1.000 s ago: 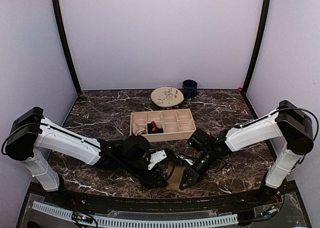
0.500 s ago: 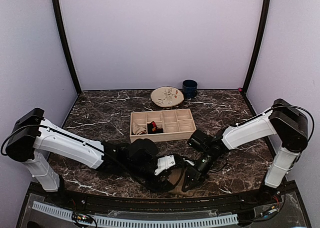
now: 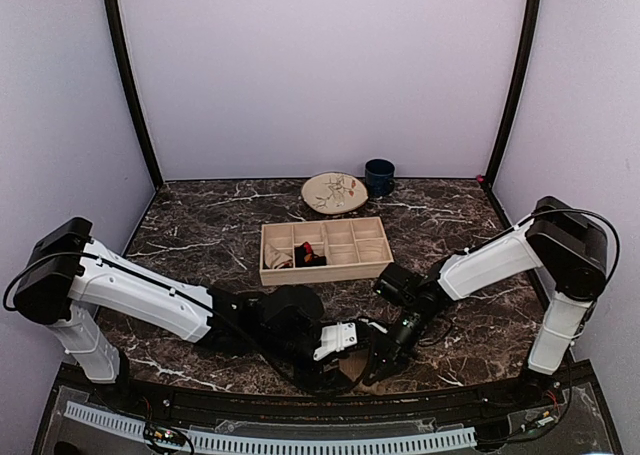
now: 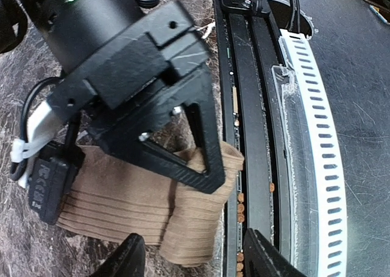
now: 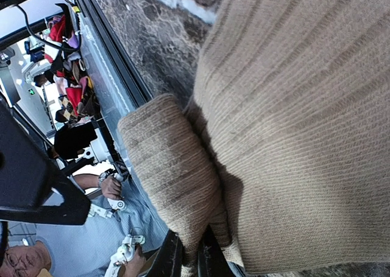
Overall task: Roll the socks
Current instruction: Roll the sock at the center of the board.
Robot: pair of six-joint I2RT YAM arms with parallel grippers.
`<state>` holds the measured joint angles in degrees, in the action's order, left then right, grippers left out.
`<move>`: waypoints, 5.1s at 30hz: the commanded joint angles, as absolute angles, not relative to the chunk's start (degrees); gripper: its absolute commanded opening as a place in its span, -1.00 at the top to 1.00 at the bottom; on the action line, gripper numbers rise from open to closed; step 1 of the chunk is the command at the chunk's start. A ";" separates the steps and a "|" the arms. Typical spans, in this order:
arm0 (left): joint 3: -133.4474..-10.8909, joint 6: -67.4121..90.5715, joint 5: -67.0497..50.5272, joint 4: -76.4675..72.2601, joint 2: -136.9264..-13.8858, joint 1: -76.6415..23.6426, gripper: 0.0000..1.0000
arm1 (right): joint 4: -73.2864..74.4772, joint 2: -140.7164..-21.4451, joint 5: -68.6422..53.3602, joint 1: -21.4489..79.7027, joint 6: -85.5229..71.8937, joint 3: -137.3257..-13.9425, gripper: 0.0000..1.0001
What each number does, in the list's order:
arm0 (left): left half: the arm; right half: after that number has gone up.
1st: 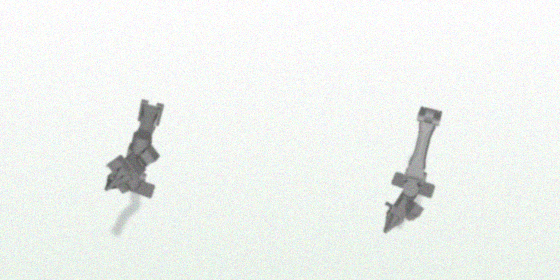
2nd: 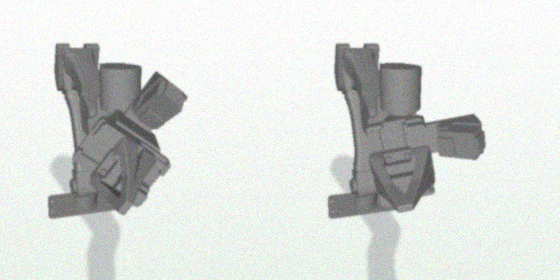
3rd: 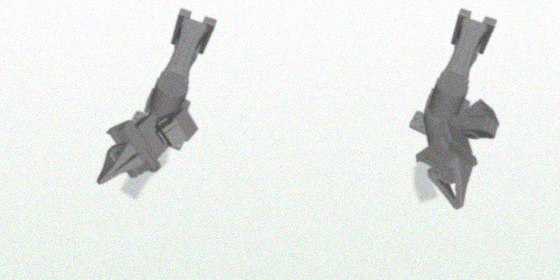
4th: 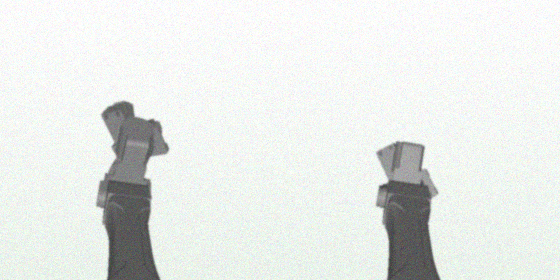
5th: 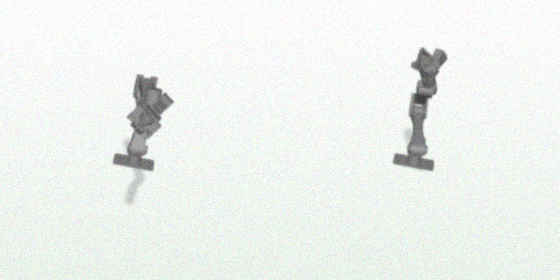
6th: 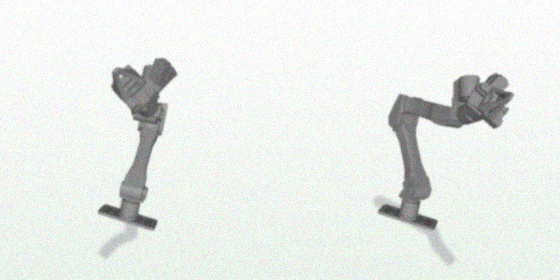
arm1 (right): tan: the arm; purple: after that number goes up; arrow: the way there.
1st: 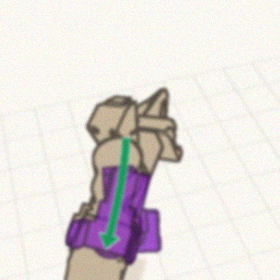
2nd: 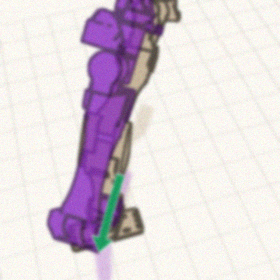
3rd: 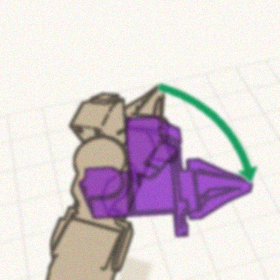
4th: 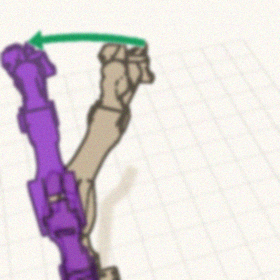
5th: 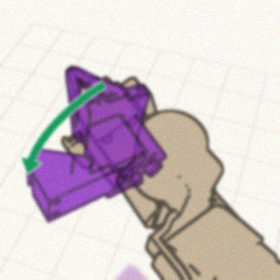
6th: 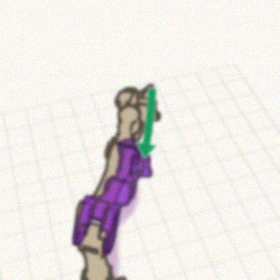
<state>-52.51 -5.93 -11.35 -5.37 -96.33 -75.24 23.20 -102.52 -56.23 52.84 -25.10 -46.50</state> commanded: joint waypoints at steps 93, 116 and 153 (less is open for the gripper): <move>-58.03 -7.08 -23.36 -4.01 -111.41 -68.82 0.83 | 3.82 -66.61 -17.59 53.14 -36.88 -26.58 0.30; -61.43 -6.38 -32.24 0.91 -113.60 -65.58 0.84 | -0.81 -70.49 13.00 78.82 -43.95 -27.80 0.26; -64.36 -7.99 -34.80 3.43 -115.58 -65.13 0.84 | -7.44 -80.72 14.31 86.52 -45.23 -25.47 0.30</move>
